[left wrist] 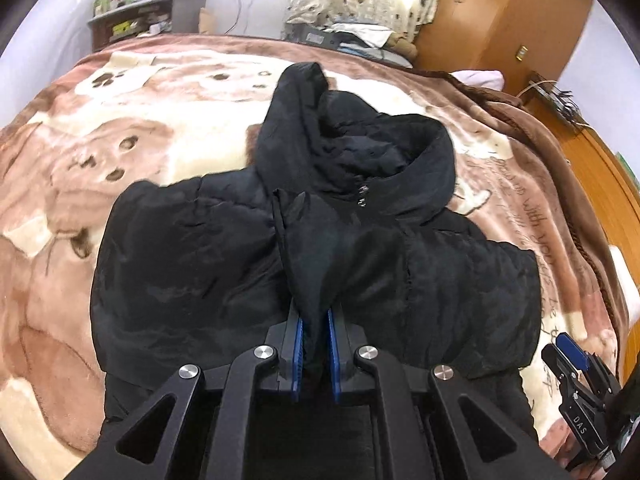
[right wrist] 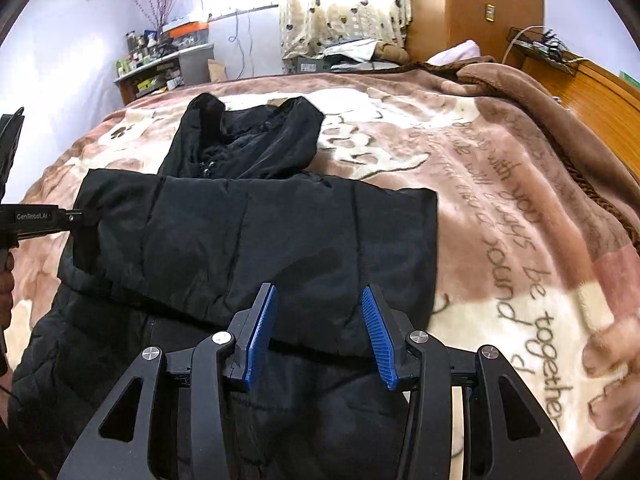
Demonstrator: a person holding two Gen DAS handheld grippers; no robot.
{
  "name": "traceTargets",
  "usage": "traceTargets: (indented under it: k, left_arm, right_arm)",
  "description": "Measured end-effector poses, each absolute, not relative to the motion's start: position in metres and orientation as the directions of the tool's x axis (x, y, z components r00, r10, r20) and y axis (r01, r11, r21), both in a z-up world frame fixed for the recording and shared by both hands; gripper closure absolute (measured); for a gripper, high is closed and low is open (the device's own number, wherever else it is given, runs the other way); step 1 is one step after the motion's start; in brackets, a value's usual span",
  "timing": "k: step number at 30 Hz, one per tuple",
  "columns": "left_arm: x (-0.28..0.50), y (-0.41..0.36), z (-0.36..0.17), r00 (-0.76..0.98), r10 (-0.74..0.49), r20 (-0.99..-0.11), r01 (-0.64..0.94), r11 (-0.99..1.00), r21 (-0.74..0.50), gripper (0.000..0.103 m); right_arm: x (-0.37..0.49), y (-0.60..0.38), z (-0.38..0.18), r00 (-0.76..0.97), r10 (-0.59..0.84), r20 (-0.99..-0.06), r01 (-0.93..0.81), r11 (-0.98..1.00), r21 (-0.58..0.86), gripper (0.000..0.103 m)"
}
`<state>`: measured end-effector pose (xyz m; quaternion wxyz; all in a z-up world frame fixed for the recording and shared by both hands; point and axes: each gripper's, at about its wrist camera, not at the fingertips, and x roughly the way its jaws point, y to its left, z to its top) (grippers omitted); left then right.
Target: Fold large clothes
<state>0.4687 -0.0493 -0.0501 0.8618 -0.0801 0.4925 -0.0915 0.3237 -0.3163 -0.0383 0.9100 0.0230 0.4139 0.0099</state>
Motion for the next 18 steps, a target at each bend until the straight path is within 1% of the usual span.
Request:
traceTargets:
  k: [4,10,13,14,17,18]
  left_arm:
    - [0.471,-0.04,-0.059,0.519,-0.172,-0.837,0.057,0.984,-0.166,0.092]
    - [0.476,-0.025,-0.076,0.485,-0.176,-0.857,0.038,0.983,-0.18,0.092]
    - [0.479,-0.023,-0.085,0.482,-0.15,-0.863,0.032,0.988,-0.154,0.085]
    - [0.479,-0.024,-0.088,0.479,-0.128,-0.869,0.037,0.991,-0.126,0.08]
    - [0.479,-0.027,-0.095,0.479,-0.105,-0.872,0.05,0.995,-0.092,0.079]
    - [0.479,-0.029,-0.097,0.482,-0.098,-0.871,0.055,0.995,-0.082,0.077]
  right_arm:
    - [0.335,-0.312,-0.04,0.651,0.045,-0.758,0.005,0.998,0.064,0.058]
    - [0.356,-0.298,-0.054,0.629,0.045,-0.776,-0.011,0.999,0.05,0.058]
    - [0.366,-0.292,-0.067,0.609,0.029,-0.792,-0.016,1.0,0.024,0.058]
    - [0.369,-0.291,-0.073,0.598,0.022,-0.801,-0.014,1.0,0.017,0.058]
    - [0.373,-0.29,-0.085,0.583,0.018,-0.813,-0.015,1.0,0.011,0.057]
    - [0.374,-0.29,-0.088,0.58,0.014,-0.815,-0.016,1.0,0.006,0.057]
